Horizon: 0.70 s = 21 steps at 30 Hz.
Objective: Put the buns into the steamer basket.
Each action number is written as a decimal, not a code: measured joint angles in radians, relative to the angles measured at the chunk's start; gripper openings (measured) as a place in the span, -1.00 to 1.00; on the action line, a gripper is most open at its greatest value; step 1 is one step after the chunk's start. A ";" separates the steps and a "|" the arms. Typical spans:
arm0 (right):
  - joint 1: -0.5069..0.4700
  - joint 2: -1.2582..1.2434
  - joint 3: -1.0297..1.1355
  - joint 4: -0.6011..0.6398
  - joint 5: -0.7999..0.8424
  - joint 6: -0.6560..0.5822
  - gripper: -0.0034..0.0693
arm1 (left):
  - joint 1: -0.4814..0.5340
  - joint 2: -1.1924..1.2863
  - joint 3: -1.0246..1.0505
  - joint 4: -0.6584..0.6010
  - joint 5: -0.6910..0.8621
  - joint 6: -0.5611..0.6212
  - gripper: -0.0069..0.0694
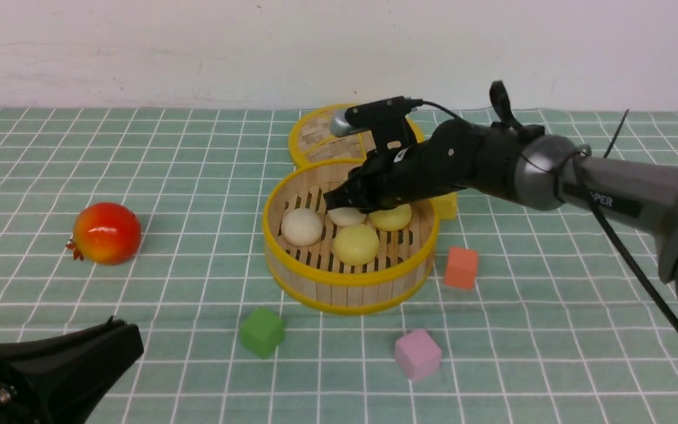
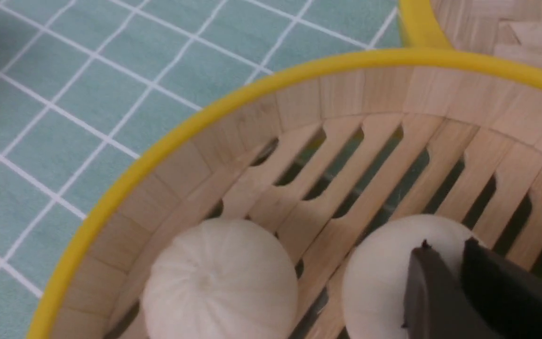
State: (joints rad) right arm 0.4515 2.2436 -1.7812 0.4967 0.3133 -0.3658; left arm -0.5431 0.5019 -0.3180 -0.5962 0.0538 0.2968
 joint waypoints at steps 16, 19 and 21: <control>-0.026 -0.440 0.002 -0.200 0.584 0.142 0.36 | 0.000 0.000 0.000 0.000 0.000 0.000 -0.61; -0.030 -0.544 0.057 -0.282 0.697 0.212 0.10 | 0.000 0.000 0.000 0.000 0.000 0.000 -0.61; -0.030 -0.654 0.187 -0.354 0.781 0.293 -0.35 | 0.000 0.000 0.000 0.000 0.000 0.000 -0.60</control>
State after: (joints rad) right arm 0.4215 1.5899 -1.5946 0.1431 1.0941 -0.0727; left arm -0.5431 0.5019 -0.3180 -0.5962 0.0538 0.2968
